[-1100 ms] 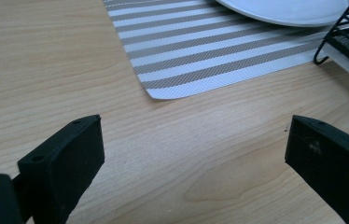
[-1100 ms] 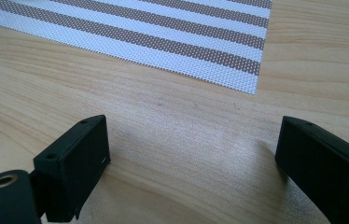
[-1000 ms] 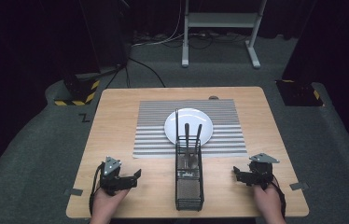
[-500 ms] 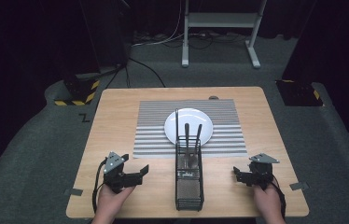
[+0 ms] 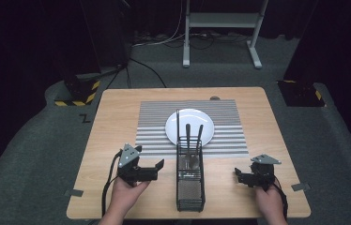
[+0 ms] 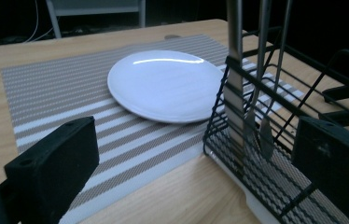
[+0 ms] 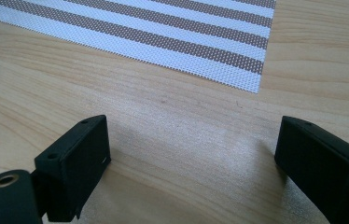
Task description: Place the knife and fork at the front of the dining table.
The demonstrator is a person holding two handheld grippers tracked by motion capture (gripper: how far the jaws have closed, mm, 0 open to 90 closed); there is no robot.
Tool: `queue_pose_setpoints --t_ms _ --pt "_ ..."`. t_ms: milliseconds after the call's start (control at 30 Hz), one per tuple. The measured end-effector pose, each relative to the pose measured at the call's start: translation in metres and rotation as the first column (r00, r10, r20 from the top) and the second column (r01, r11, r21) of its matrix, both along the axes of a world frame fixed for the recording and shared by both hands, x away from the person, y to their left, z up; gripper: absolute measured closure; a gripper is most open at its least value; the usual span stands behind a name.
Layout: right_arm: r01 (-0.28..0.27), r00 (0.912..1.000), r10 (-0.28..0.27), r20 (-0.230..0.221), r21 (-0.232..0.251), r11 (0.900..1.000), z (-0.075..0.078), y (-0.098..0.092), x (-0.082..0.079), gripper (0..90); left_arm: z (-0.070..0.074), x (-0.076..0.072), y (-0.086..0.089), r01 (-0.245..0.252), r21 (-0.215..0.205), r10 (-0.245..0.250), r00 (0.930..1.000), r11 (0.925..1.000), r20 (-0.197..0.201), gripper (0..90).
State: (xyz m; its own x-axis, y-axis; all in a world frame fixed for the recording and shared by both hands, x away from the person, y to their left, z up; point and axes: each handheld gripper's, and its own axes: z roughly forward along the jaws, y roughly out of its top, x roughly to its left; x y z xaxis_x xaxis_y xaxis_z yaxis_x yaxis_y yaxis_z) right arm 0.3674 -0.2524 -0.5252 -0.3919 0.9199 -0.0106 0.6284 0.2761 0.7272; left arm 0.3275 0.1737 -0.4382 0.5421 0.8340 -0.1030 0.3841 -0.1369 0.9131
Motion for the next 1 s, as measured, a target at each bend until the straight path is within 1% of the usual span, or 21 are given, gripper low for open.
queue_pose_setpoints --t_ms 67,200,433,600,733,867,933,967,1000 --pt "-0.001 1.0 0.001 -0.001 0.001 1.0 0.0 0.0 0.0 10.0 0.004 0.002 -0.005 0.002 0.015 -0.002 0.9999 0.9999 0.014 0.6" --pt "-0.003 1.0 0.003 -0.003 0.002 1.0 0.0 0.0 0.0 10.1 0.012 0.007 -0.013 0.009 0.025 -0.01 0.9994 0.9996 0.034 0.5" --pt "-0.007 1.0 0.007 -0.003 0.001 1.0 0.0 0.0 0.0 10.0 0.018 0.019 -0.026 0.014 0.031 -0.016 0.9983 0.9994 0.057 0.5" --pt "-0.009 1.0 0.009 -0.003 0.001 1.0 0.0 0.0 0.0 10.0 0.022 0.027 -0.033 0.013 0.02 -0.014 0.9972 0.9997 0.073 1.5" --pt "-0.011 0.9999 0.011 -0.002 0.0 1.0 0.0 0.0 0.0 10.0 0.026 0.034 -0.04 0.018 0.012 -0.019 0.9968 0.9998 0.078 2.1" --pt "-0.012 0.9999 0.012 -0.002 0.0 1.0 0.0 0.0 0.0 10.0 0.03 0.041 -0.046 0.013 0.02 -0.015 0.9959 0.9997 0.089 3.8" --pt "-0.012 0.9999 0.012 -0.002 0.0 1.0 0.0 0.0 0.0 10.0 0.03 0.044 -0.049 -0.007 0.03 0.004 0.9954 0.9995 0.096 6.4" --pt "-0.012 0.9999 0.012 -0.002 0.0 1.0 0.0 0.0 0.0 10.0 0.031 0.046 -0.051 -0.017 0.039 0.013 0.9954 0.9991 0.095 8.0" --pt "-0.012 0.9999 0.012 -0.002 0.0 1.0 0.0 0.0 0.0 10.0 0.031 0.049 -0.052 -0.022 0.039 0.018 0.996 0.999 0.088 9.4"
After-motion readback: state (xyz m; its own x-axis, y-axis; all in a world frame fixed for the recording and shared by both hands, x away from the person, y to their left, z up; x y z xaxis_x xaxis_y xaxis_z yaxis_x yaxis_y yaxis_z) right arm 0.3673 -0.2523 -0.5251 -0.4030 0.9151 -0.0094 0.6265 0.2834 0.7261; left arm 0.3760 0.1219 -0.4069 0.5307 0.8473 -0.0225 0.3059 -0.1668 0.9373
